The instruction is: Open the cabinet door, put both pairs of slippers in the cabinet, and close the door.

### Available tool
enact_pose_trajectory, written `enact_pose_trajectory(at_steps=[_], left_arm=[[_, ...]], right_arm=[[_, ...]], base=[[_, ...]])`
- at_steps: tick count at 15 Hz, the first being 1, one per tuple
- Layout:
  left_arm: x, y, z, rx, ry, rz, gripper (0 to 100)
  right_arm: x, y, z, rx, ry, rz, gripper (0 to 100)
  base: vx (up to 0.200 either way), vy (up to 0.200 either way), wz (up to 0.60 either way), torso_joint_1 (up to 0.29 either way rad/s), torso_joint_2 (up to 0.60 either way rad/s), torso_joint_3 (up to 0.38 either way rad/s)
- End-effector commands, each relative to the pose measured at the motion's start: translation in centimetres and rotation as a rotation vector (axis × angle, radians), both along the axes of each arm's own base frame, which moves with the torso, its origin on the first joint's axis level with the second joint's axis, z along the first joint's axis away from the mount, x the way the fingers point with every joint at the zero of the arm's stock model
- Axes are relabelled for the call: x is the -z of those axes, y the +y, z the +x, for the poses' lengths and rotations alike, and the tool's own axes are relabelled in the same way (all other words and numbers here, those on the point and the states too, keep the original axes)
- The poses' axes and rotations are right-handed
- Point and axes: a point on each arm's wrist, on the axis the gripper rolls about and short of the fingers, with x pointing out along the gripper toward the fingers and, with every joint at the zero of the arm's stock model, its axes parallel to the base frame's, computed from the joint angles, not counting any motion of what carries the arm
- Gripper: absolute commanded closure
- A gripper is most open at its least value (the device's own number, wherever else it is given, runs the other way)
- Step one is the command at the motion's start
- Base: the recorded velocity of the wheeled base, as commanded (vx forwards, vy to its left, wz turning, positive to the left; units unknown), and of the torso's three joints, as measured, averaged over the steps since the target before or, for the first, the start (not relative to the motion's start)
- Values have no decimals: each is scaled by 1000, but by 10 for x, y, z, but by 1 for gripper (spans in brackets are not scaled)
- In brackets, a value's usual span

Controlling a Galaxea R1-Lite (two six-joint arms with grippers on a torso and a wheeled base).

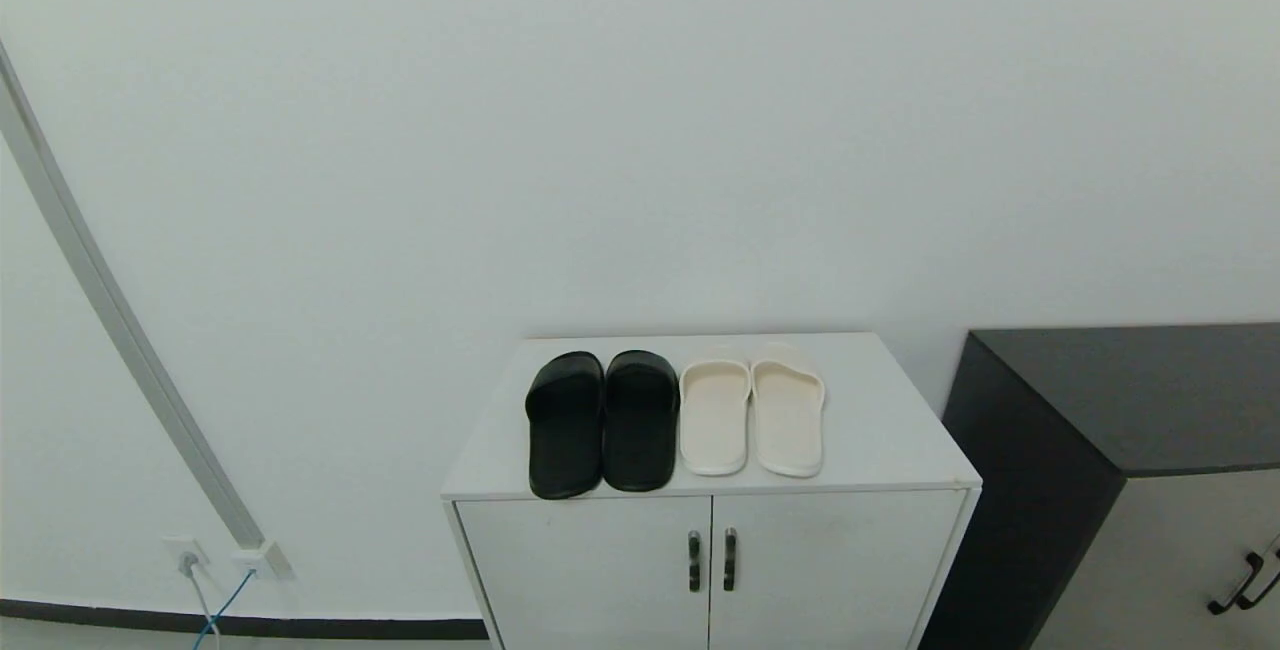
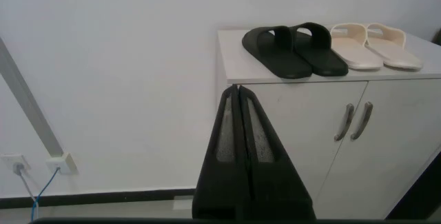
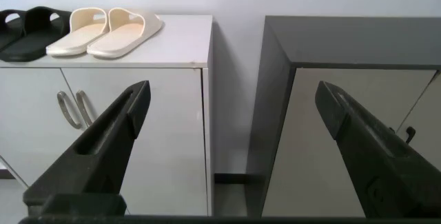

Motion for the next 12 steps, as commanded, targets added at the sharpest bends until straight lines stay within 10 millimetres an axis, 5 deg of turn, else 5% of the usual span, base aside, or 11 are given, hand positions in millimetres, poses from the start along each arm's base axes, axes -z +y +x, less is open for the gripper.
enact_pose_trajectory(at_steps=[1, 10, 12], left_arm=[[0, 0, 0, 0, 1, 0, 100], [0, 0, 0, 0, 1, 0, 100], [0, 0, 0, 0, 1, 0, 100]], right_arm=[[0, 0, 0, -5, 1, -5, 0], [-1, 0, 0, -8, -5, -8, 0], [-38, 0, -4, -46, -41, 50, 0]], base=[[0, 0, 0, 0, 0, 0], [0, 0, 0, 0, 0, 0], [0, 0, 0, 0, 0, 0]])
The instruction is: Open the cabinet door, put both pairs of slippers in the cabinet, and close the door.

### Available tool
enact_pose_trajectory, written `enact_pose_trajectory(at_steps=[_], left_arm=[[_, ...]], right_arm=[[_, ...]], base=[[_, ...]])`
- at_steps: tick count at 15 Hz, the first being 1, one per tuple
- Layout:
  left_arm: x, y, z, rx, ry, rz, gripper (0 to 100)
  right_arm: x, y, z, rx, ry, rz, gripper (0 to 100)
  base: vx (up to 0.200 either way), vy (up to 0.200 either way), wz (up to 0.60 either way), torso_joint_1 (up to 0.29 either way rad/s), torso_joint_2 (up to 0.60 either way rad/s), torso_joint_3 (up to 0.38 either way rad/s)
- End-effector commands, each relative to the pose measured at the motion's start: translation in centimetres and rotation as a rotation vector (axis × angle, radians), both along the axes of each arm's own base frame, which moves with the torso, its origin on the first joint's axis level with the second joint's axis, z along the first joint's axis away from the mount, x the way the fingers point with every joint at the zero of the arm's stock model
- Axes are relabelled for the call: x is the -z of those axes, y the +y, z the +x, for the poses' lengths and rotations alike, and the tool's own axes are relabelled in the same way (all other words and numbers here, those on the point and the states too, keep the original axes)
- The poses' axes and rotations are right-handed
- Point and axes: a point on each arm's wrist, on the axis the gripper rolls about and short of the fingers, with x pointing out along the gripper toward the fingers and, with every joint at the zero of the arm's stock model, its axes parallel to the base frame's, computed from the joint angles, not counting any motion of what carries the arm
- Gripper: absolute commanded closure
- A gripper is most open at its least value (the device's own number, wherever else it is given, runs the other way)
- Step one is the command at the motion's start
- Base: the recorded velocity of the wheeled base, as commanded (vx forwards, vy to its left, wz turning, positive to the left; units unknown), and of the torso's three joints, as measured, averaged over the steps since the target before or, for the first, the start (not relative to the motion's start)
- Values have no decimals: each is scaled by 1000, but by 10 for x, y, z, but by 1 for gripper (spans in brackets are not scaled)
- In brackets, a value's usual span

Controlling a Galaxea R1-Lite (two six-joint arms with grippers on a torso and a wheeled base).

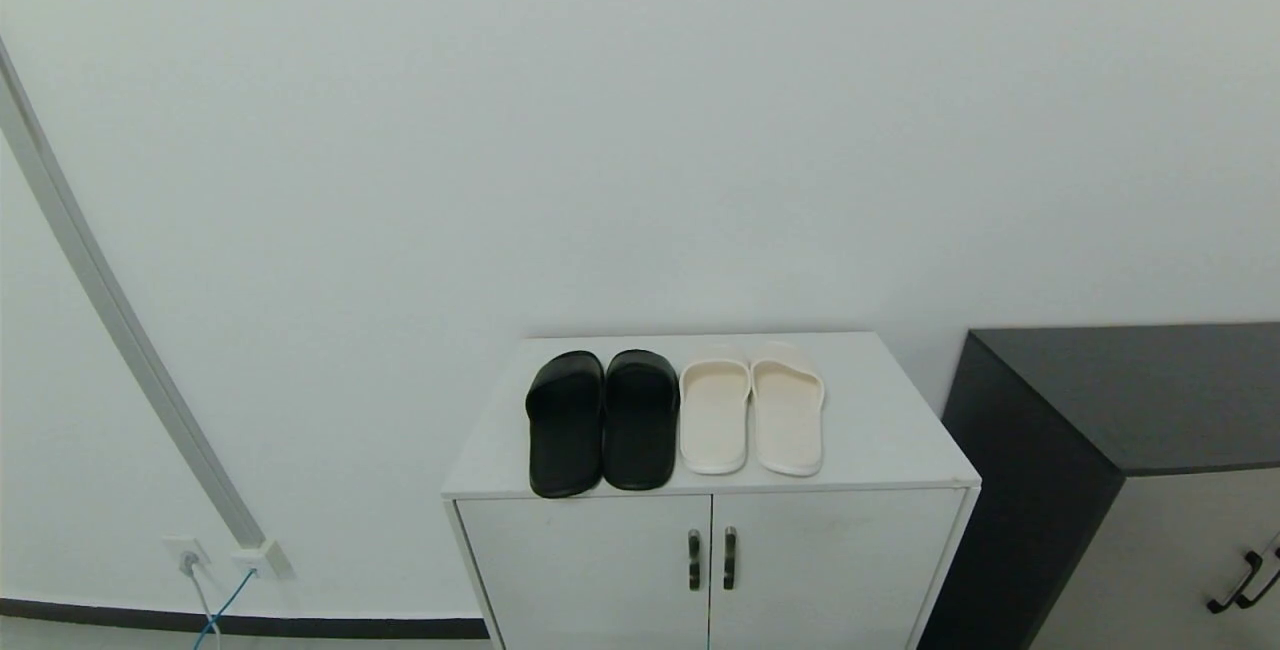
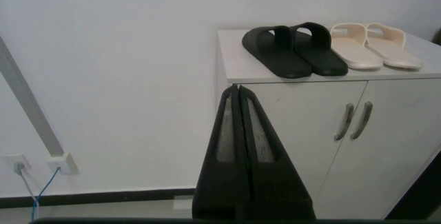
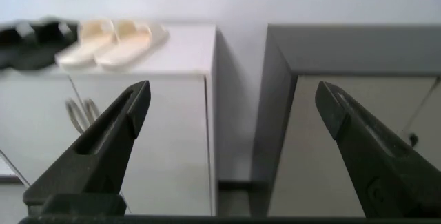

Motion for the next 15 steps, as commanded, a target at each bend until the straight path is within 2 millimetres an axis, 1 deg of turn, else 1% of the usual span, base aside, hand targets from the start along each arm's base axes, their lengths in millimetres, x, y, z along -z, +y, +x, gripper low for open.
enact_pose_trajectory(at_steps=[1, 3, 4, 5, 6, 8, 10, 12, 13, 14, 15], left_arm=[[0, 0, 0, -1, 1, -1, 100], [0, 0, 0, -1, 1, -2, 100], [0, 0, 0, 0, 1, -1, 100], [0, 0, 0, 0, 1, -1, 100], [0, 0, 0, 0, 1, -1, 100], [0, 0, 0, 0, 1, 1, 100], [0, 0, 0, 0, 3, 1, 100], [0, 0, 0, 0, 3, 2, 100], [0, 0, 0, 0, 3, 1, 100], [0, 0, 0, 2, 3, 1, 100], [0, 0, 0, 2, 3, 2, 100]], right_arm=[[-29, 0, 3, -49, 35, 12, 0], [-30, 3, 19, -142, 167, -7, 0], [-32, 3, 24, -157, 199, -4, 0], [-42, 4, 42, -188, 249, 0, 0], [-46, 5, 51, -208, 259, 1, 0], [-56, 9, 82, -261, 287, -2, 0], [-64, 18, 113, -316, 312, -14, 0], [-68, 30, 133, -347, 347, -32, 0], [-71, 45, 145, -373, 371, -27, 0], [-73, 53, 149, -387, 377, -20, 0], [-77, 78, 161, -395, 383, -6, 0]], base=[[0, 0, 0, 0, 0, 0], [0, 0, 0, 0, 0, 0], [0, 0, 0, 0, 0, 0], [0, 0, 0, 0, 0, 0], [0, 0, 0, 0, 0, 0], [0, 0, 0, 0, 0, 0], [0, 0, 0, 0, 0, 0], [0, 0, 0, 0, 0, 0], [0, 0, 0, 0, 0, 0], [0, 0, 0, 0, 0, 0], [0, 0, 0, 0, 0, 0]])
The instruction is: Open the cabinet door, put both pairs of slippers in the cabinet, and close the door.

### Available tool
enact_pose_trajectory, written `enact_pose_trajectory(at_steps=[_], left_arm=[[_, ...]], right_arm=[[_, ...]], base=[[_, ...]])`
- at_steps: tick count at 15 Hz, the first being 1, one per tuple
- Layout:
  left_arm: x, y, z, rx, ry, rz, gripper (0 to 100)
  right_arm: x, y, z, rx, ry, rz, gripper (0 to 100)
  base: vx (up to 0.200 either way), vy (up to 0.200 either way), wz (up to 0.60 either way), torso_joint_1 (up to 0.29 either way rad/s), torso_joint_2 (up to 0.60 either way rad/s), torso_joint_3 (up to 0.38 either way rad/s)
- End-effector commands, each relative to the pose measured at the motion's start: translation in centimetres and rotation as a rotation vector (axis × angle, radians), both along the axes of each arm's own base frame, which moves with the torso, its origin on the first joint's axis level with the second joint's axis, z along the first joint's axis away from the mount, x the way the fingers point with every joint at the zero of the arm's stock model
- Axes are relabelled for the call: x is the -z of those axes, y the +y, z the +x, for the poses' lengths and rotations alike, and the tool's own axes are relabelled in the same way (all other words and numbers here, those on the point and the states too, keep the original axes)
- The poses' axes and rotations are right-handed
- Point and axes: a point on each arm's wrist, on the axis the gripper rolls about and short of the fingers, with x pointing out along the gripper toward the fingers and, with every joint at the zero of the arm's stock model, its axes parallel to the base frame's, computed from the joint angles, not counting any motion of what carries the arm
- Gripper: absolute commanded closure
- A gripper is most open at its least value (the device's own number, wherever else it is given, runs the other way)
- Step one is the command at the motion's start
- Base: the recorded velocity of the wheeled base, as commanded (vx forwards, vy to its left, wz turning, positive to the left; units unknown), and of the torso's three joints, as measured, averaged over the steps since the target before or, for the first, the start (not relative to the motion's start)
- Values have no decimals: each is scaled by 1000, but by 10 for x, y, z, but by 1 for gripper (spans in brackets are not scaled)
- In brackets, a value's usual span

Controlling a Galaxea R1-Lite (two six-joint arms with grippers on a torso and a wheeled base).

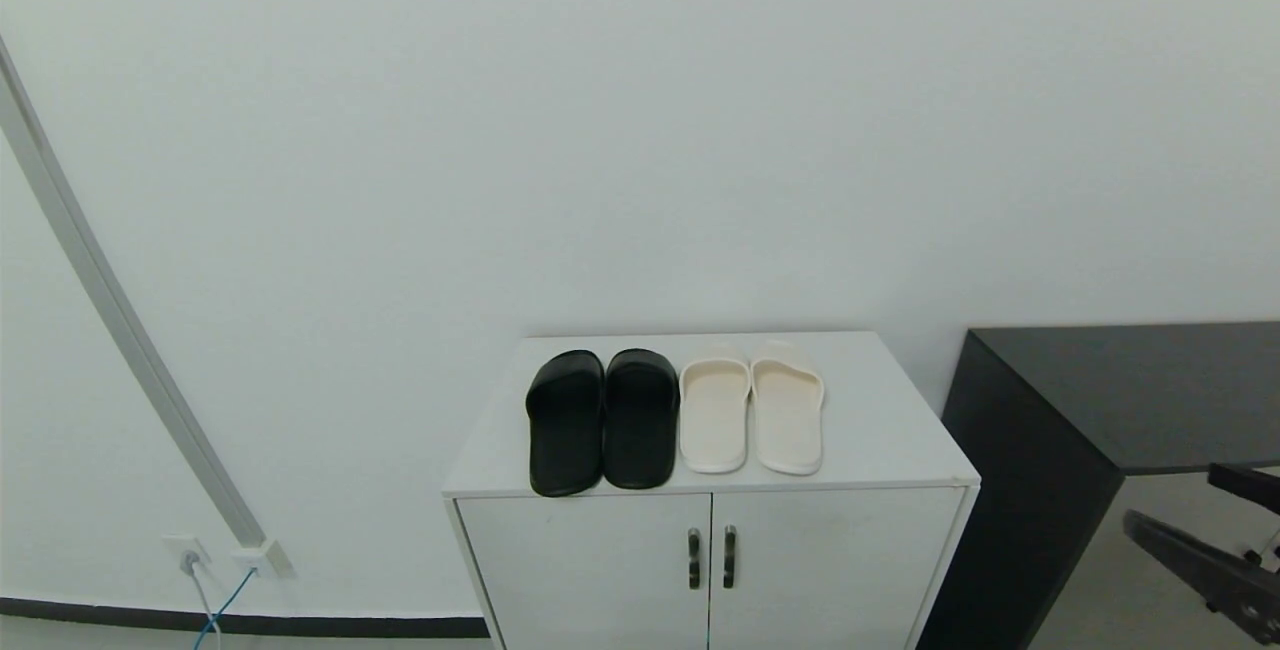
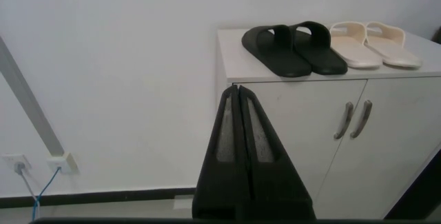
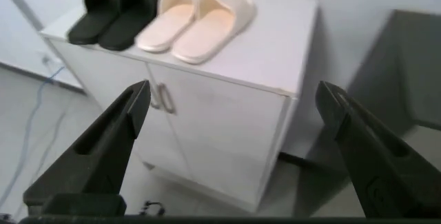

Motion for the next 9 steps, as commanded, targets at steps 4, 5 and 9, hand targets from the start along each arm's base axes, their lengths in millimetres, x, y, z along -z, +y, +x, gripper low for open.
enact_pose_trajectory(at_steps=[4, 5, 9], left_arm=[[0, 0, 0, 4, 0, 0, 100], [0, 0, 0, 4, 2, 0, 100], [0, 0, 0, 4, 2, 0, 100]], right_arm=[[-4, 106, 66, -45, 144, 49, 0], [-2, 121, 75, -30, 152, 37, 0], [16, 174, 120, 122, 146, -6, 0]], base=[[0, 0, 0, 0, 0, 0], [0, 0, 0, 0, 0, 0], [0, 0, 0, 0, 0, 0]])
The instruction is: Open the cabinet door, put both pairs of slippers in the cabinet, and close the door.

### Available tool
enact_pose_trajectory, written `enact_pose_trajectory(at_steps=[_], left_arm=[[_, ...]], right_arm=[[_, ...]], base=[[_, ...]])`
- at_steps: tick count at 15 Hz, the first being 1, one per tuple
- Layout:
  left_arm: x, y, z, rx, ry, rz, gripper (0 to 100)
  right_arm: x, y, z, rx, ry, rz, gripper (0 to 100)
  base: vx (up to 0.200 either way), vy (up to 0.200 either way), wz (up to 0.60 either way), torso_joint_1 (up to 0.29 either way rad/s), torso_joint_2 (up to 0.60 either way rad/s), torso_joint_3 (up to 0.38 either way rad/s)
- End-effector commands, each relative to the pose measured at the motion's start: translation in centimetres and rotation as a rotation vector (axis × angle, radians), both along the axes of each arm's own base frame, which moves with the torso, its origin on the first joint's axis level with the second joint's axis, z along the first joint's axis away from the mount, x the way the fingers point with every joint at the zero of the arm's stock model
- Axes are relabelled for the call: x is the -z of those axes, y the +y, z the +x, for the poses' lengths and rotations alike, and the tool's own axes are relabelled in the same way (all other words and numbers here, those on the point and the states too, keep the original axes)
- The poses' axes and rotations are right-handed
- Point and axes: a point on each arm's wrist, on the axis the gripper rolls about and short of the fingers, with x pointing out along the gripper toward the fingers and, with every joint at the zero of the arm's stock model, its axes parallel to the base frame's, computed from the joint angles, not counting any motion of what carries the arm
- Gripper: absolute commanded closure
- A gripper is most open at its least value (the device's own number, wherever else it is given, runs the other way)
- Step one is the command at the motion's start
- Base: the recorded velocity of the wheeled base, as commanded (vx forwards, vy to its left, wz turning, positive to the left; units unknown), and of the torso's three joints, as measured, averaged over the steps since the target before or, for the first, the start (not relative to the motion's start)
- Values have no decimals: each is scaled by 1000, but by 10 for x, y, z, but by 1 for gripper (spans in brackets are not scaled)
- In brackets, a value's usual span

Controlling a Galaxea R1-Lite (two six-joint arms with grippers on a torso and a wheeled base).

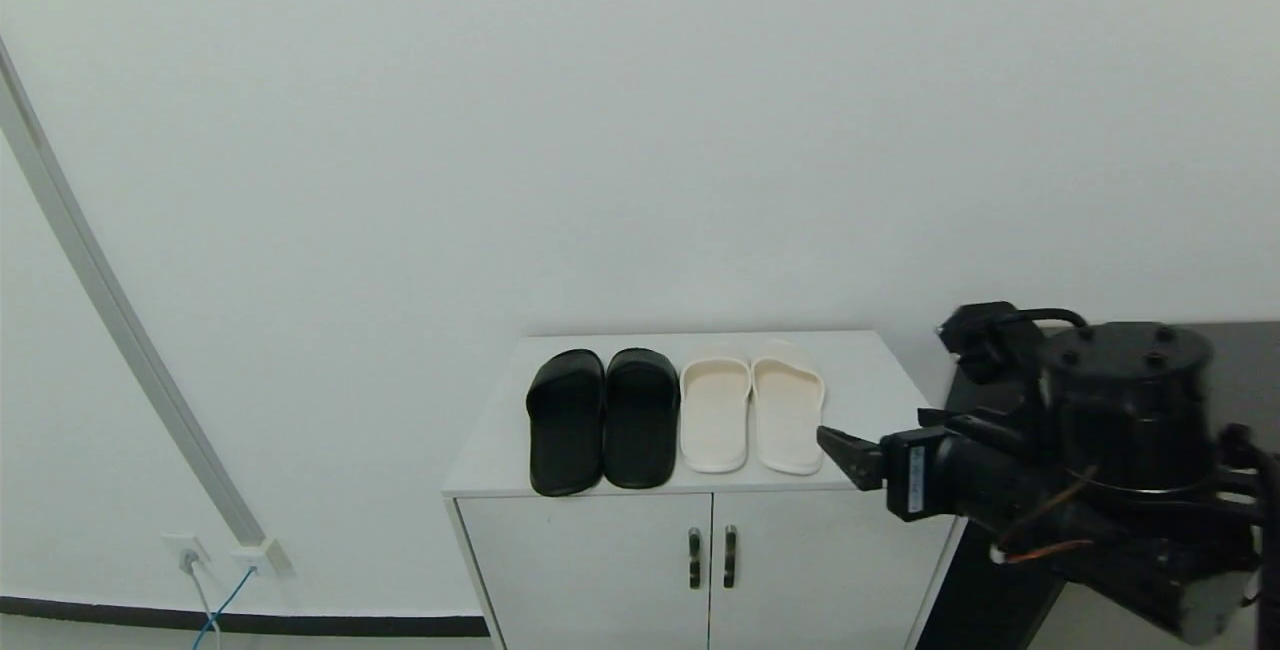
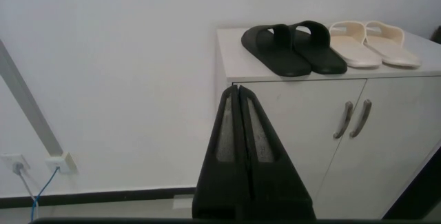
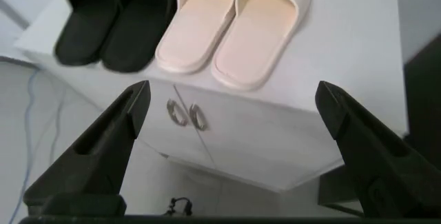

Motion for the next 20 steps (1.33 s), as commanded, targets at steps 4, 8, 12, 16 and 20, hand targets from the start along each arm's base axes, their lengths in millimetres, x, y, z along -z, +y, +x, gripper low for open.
enact_pose_trajectory(at_steps=[4, 8, 12, 16, 20], left_arm=[[0, 0, 0, -1, 0, 0, 100], [0, 0, 0, -3, 1, 0, 100], [0, 0, 0, -3, 0, 0, 100], [0, 0, 0, -3, 1, 0, 100], [0, 0, 0, -1, 3, 0, 100]], right_arm=[[40, 63, 60, 130, 22, -93, 0], [61, 87, 103, 229, -3, -112, 0], [82, 99, 141, 273, -9, -108, 0], [102, 108, 177, 308, -25, -91, 0], [120, 108, 206, 343, -38, -86, 0]], base=[[0, 0, 0, 0, 0, 0], [0, 0, 0, 0, 0, 0], [0, 0, 0, 0, 0, 0], [0, 0, 0, 0, 0, 0], [0, 0, 0, 0, 0, 0]])
